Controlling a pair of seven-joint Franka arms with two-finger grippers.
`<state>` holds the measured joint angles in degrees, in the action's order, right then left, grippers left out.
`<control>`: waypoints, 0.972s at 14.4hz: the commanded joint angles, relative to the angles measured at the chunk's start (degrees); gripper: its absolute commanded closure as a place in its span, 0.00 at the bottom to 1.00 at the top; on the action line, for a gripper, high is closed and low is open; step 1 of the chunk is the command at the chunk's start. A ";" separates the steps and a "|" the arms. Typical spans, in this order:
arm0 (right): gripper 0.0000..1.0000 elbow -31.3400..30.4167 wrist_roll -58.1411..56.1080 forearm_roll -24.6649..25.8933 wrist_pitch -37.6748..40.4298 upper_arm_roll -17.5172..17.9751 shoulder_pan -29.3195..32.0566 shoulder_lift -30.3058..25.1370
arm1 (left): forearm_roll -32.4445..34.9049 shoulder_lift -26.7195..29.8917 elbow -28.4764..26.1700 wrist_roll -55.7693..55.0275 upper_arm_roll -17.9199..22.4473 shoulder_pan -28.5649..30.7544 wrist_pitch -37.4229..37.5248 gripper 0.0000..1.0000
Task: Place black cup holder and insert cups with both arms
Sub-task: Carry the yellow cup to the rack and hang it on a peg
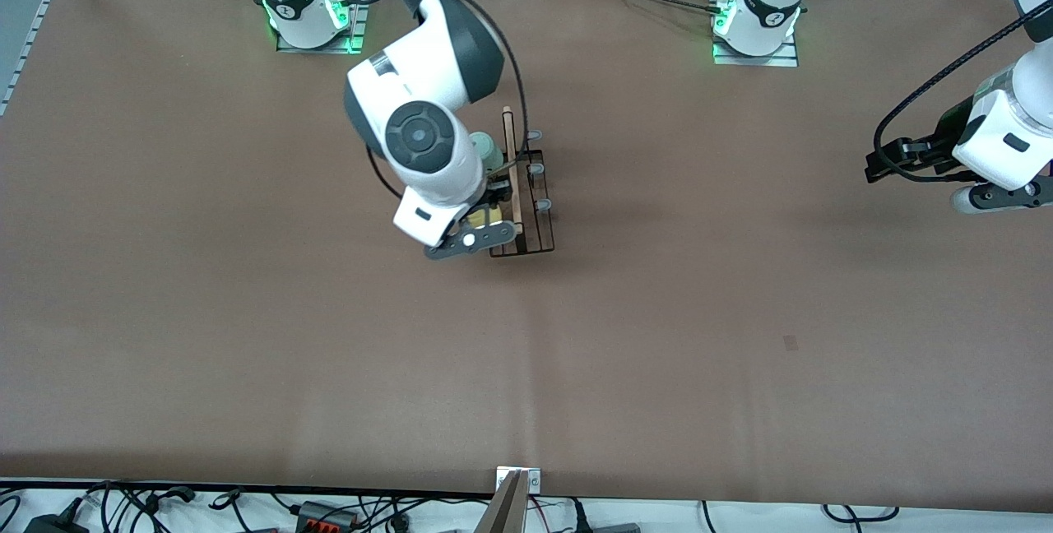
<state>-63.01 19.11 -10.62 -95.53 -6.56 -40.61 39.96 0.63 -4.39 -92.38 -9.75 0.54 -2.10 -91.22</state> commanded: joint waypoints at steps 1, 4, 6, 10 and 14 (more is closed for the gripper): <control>0.72 -0.09 0.40 -0.54 -0.27 -0.38 0.36 1.08 | -0.54 -0.62 1.33 1.40 0.43 -0.10 1.05 0.00; 0.72 -1.58 0.40 -1.69 -1.23 -0.38 -1.48 2.31 | -0.54 -0.62 1.33 1.40 0.43 -0.10 1.05 0.00; 0.72 -1.76 0.40 -1.86 -1.59 -0.38 -1.40 2.31 | -0.54 -0.62 1.33 1.40 0.43 -0.10 1.05 0.00; 0.72 -1.85 0.23 -1.86 -2.29 -0.38 -1.23 3.45 | -0.54 -0.62 1.33 1.40 0.43 -0.10 1.05 0.00; 0.72 -1.94 -0.39 -1.95 -3.08 -0.38 -1.31 4.68 | -0.63 -0.62 1.33 1.40 0.43 -0.19 1.05 0.00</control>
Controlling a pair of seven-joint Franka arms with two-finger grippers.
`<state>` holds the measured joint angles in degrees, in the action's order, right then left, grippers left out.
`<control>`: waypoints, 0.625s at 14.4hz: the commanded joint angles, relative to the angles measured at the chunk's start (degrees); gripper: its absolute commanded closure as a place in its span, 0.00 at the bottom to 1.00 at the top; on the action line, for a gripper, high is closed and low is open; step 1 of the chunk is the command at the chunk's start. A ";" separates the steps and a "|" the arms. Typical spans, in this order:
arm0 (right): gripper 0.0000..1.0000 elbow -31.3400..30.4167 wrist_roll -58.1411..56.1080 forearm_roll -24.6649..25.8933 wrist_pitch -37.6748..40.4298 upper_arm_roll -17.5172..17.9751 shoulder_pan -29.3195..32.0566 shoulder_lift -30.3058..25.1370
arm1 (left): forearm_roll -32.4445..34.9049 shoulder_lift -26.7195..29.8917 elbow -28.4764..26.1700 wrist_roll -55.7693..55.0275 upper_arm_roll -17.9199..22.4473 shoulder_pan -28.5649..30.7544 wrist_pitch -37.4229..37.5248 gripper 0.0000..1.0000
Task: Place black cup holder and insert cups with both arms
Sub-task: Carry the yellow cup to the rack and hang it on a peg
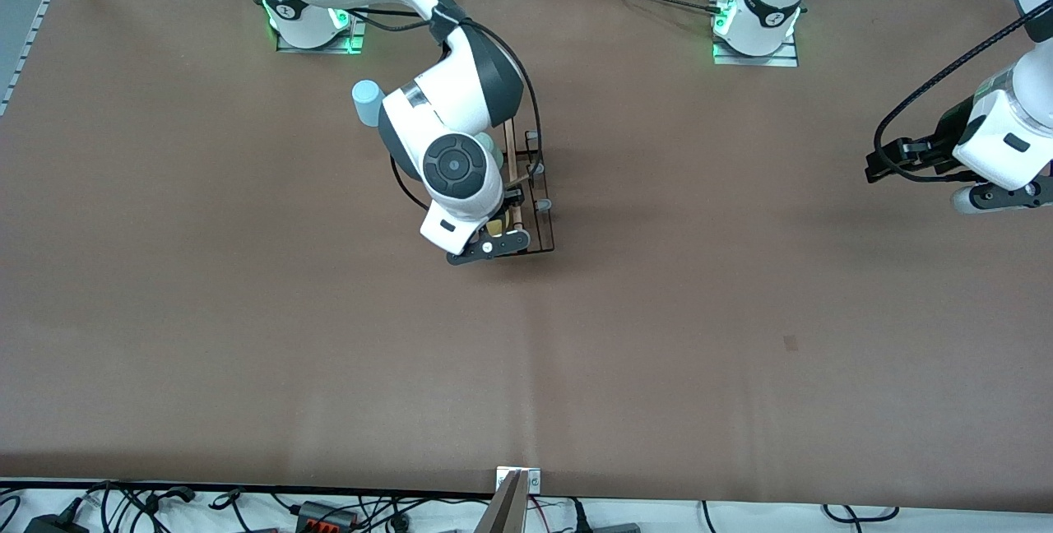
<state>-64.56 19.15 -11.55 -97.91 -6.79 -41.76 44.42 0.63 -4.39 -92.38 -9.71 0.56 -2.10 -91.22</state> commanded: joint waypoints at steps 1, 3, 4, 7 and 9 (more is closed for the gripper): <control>0.69 -0.57 -0.34 -0.93 -0.70 -0.24 -0.25 0.31 | -0.54 -0.62 1.33 1.36 0.41 -0.19 1.04 0.00; 0.00 -1.10 0.36 -0.93 -0.97 -0.24 0.01 0.32 | -0.54 -0.62 1.33 1.36 0.41 -0.19 1.04 0.00; 0.00 -1.10 0.45 -1.02 -0.71 -0.24 0.27 0.14 | -0.54 -0.62 1.33 1.36 0.41 -0.19 1.04 0.00; 0.00 -0.57 2.64 -0.85 -0.09 -0.50 0.10 -1.09 | -0.63 -0.62 1.33 1.36 0.41 -0.19 1.04 0.00; 0.00 -0.48 2.64 -0.85 0.26 -0.85 0.45 -1.71 | -0.54 -0.62 1.33 1.36 0.41 -0.19 0.96 0.00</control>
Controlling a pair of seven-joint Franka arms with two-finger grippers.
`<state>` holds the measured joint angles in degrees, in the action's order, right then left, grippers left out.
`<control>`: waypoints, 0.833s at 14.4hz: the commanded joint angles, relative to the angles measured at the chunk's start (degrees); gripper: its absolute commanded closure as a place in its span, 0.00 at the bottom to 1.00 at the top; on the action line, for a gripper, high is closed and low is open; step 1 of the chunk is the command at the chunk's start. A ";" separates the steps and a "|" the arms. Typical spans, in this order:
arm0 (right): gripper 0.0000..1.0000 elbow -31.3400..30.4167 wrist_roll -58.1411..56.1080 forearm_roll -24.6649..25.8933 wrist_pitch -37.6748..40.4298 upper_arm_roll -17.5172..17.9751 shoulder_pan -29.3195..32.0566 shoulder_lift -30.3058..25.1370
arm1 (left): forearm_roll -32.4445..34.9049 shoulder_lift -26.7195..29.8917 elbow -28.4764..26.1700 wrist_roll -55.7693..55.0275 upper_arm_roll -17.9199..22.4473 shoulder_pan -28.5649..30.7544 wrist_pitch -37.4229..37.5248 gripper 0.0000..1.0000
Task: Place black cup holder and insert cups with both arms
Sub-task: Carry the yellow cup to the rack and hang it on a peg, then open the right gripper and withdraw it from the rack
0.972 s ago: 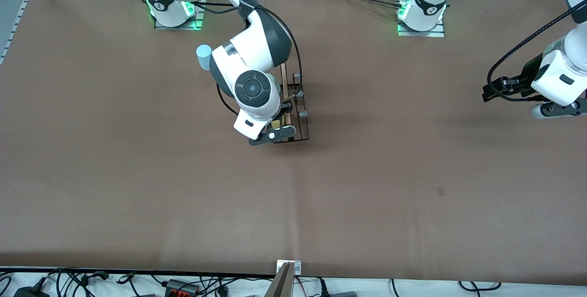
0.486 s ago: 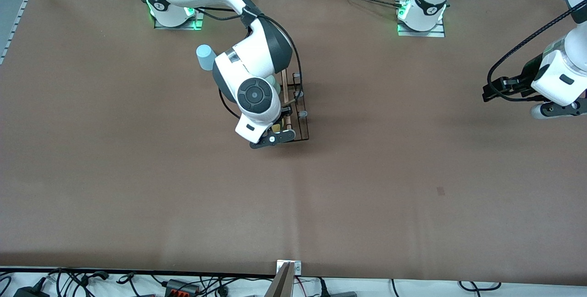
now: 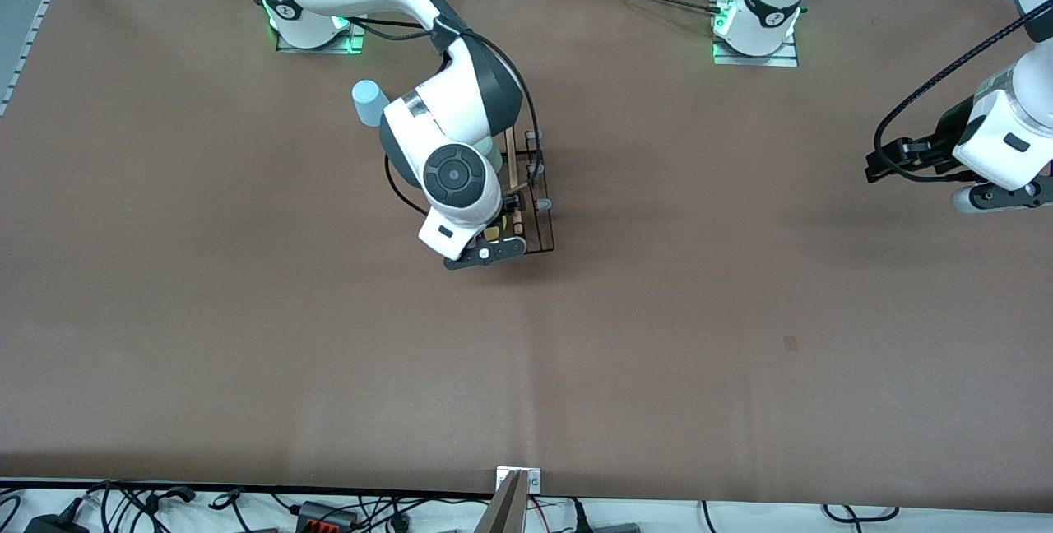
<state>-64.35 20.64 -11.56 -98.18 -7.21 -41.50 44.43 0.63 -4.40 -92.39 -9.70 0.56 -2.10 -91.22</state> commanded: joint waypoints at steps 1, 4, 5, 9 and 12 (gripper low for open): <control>0.00 -0.69 1.33 -0.49 0.71 -0.70 0.10 -2.32 | -0.63 -0.61 1.33 1.35 0.41 -0.19 1.04 0.00; 0.00 -0.69 1.07 -0.05 2.11 -5.69 -0.52 -4.17 | -0.54 -0.61 1.33 1.35 0.41 -0.19 1.04 0.00; 0.00 -0.69 0.63 -0.05 2.73 -7.36 -0.08 -5.22 | -0.63 -0.61 1.33 1.35 0.41 -0.19 1.04 0.00; 0.00 -0.78 -1.74 -0.13 3.17 -13.43 2.38 -8.91 | -0.54 -0.61 1.33 1.35 0.41 -0.10 1.04 0.00; 0.00 -0.78 -2.79 -0.83 4.83 -15.02 5.97 -10.41 | -0.63 -0.61 1.33 1.35 0.41 -0.10 1.04 0.00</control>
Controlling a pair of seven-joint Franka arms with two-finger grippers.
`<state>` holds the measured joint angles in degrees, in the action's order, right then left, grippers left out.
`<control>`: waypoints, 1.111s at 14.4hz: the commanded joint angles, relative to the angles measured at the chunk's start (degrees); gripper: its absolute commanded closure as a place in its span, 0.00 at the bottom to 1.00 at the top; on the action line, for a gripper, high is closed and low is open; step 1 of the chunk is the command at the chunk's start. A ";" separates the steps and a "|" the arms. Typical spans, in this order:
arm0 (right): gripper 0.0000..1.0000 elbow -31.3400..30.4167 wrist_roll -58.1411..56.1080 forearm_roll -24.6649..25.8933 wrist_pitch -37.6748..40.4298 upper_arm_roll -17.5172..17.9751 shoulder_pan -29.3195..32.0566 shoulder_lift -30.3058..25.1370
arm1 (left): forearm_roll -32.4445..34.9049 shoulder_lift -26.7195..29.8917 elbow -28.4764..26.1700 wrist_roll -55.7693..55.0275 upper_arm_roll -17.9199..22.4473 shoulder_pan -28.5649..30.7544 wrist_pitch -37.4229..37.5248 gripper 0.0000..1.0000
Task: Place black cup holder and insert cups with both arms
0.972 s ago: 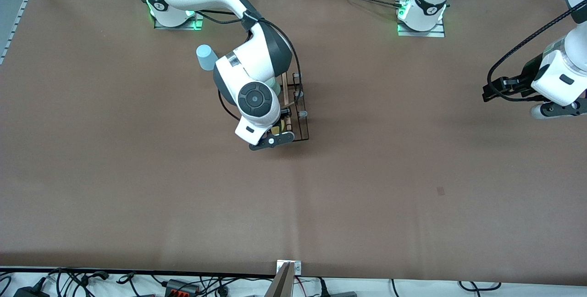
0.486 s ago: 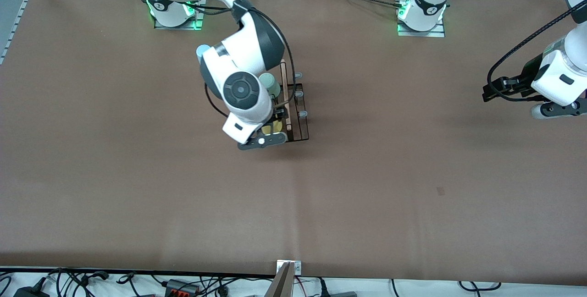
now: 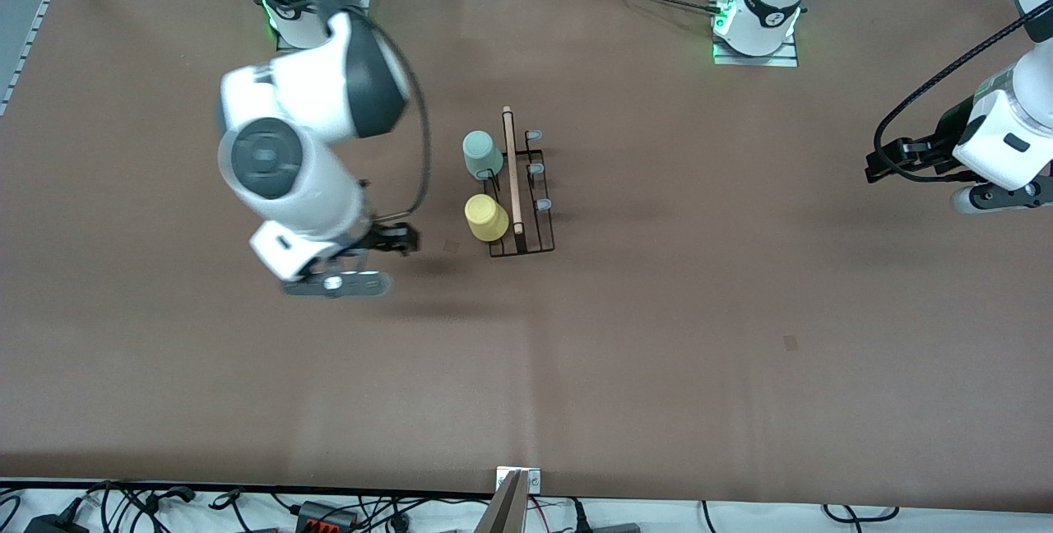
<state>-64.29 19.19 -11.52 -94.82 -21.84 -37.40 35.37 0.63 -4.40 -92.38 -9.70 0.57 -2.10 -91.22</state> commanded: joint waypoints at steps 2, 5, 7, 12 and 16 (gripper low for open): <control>0.00 -0.83 -3.01 -0.78 1.56 -0.66 4.51 -2.40 | -0.63 -0.61 1.33 1.35 0.40 -0.10 1.04 0.00; 0.00 -0.92 -3.02 -1.74 1.91 -0.05 9.95 -4.68 | -0.63 -0.61 1.33 1.35 0.40 -0.01 1.04 0.00; 0.00 -1.36 -3.37 -1.40 1.21 0.65 13.91 -6.00 | -0.63 -0.61 1.33 1.35 0.40 -0.01 1.04 0.00; 0.00 -7.14 -6.45 5.78 -1.68 15.13 29.38 -12.94 | -0.63 -0.61 1.33 1.35 0.40 -0.01 1.04 0.00; 0.00 -12.51 -11.79 9.77 -2.04 20.34 36.87 -18.40 | -0.63 -0.61 1.33 1.35 0.40 -0.01 1.04 0.00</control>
<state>-71.26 10.83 -3.04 -95.35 -3.92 -3.21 21.45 0.63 -4.41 -92.39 -9.70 0.60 -2.05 -91.21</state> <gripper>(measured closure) 0.000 0.000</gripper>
